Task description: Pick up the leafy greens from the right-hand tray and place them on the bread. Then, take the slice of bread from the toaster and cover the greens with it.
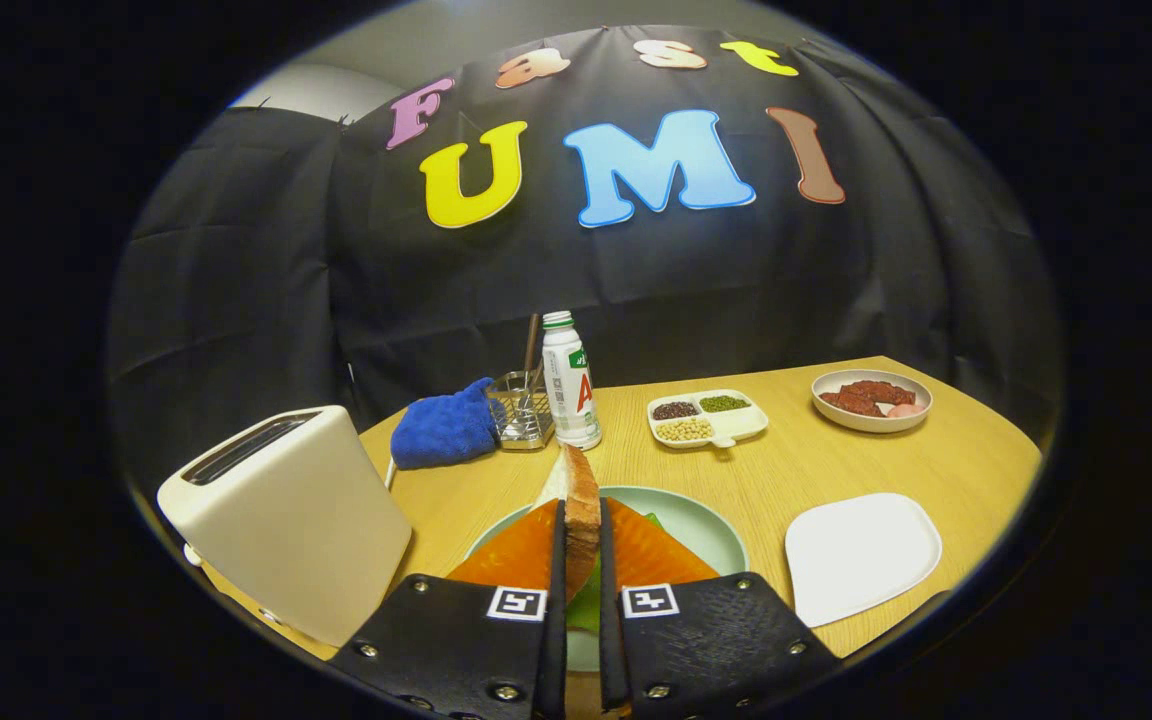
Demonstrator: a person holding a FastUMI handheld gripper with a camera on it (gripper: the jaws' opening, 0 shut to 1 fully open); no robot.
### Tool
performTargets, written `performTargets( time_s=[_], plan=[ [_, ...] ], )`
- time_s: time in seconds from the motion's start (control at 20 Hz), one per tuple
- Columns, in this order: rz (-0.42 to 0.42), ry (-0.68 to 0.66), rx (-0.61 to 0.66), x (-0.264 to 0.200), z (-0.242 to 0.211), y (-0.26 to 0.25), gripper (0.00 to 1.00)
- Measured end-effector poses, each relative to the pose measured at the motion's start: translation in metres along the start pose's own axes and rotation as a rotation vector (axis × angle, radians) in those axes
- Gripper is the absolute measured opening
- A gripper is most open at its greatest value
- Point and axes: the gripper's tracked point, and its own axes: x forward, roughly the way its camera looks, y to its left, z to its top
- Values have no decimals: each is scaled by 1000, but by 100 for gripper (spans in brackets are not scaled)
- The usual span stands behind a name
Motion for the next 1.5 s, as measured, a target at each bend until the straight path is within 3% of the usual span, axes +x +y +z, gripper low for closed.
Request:
performTargets(
  time_s=[0.2, 0.55, 1.05, 1.35, 1.5],
  plan=[
    [-47, -9, -40, 1, 0, -12, 26],
    [-105, -44, -23, -6, 14, -39, 34],
    [-124, -131, -64, -44, 52, -89, 34],
    [-120, -157, -38, -70, 70, -150, 34],
    [-156, -133, -58, -79, 72, -196, 34]
  ],
)
